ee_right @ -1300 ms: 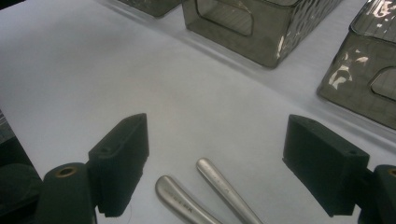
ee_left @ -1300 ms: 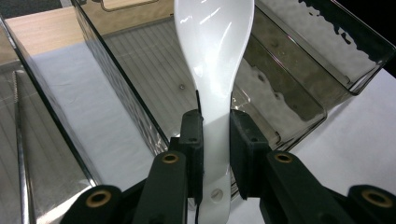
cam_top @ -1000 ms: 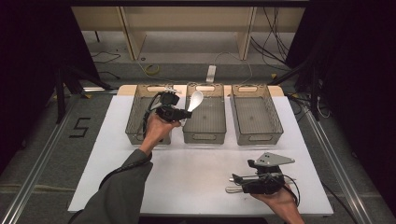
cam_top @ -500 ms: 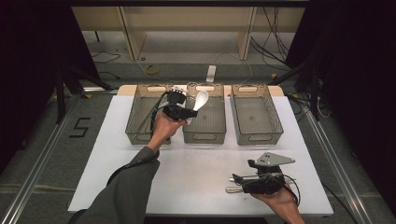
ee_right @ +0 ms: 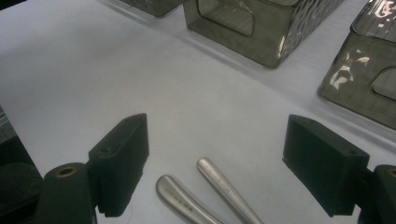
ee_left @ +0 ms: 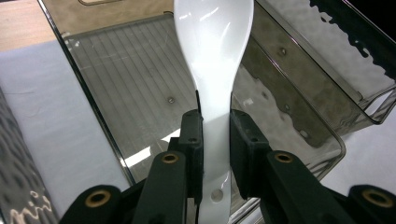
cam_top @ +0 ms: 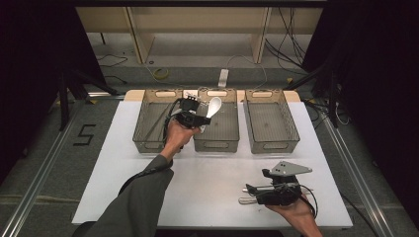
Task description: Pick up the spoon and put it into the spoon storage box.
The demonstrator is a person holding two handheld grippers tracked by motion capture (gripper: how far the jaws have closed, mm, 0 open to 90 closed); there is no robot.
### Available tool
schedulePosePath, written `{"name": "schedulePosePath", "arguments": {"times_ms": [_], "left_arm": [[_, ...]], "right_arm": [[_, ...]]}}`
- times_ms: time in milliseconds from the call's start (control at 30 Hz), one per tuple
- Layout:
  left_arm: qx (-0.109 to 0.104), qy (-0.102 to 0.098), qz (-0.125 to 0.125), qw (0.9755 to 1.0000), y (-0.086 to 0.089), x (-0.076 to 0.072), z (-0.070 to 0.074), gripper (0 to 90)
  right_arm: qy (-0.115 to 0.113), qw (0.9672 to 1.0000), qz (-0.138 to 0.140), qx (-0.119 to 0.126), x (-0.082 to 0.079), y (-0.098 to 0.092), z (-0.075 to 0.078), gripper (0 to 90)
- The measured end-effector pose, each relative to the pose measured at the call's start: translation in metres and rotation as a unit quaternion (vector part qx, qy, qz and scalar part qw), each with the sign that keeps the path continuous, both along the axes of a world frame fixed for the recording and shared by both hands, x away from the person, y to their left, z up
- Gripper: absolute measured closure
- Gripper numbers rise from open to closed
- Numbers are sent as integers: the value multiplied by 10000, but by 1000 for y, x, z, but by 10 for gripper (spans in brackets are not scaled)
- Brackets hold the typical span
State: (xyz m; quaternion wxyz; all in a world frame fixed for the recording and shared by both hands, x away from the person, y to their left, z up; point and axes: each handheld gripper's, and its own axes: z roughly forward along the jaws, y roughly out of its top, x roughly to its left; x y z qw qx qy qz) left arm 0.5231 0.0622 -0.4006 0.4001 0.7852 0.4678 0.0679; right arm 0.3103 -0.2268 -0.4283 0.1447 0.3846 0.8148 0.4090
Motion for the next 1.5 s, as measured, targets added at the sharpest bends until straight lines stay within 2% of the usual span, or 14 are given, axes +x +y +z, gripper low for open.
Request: {"name": "schedulePosePath", "arguments": {"times_ms": [333,467,567,633,667,833,1000,1100,1300,1433,1500], "left_arm": [[16,23,25,10000,-5,4,-4,751],[2,124,44,9999,-5,6,-8,747],[19,125,89,9999,-7,6,-9,738],[-84,150,166,9997,-5,7,-9,712],[-145,179,183,9996,-5,8,-7,662],[-310,111,110,9994,-1,4,3,576],[-273,90,-120,9995,1,-9,12,424],[-318,28,-226,9992,7,-20,17,370],[-384,-180,-388,9983,26,-45,25,303],[-558,-290,-488,9968,37,-62,25,277],[-544,-314,-563,9964,41,-70,22,264]], "right_arm": [[2,10000,6,-4,0,0,0,233],[7,10000,7,-8,0,0,0,233],[3,10000,20,0,-1,1,0,233],[-1,10000,11,1,0,0,0,233],[-1,10000,5,-2,0,0,0,233],[-8,10000,0,2,0,-1,0,233],[-17,10000,-54,-6,1,-4,1,234],[-29,10000,-92,-9,2,-7,2,233],[24,9999,-165,-30,6,-16,3,234],[64,9998,-129,-153,10,-20,4,234],[127,9997,-90,-201,12,-22,4,234]]}}
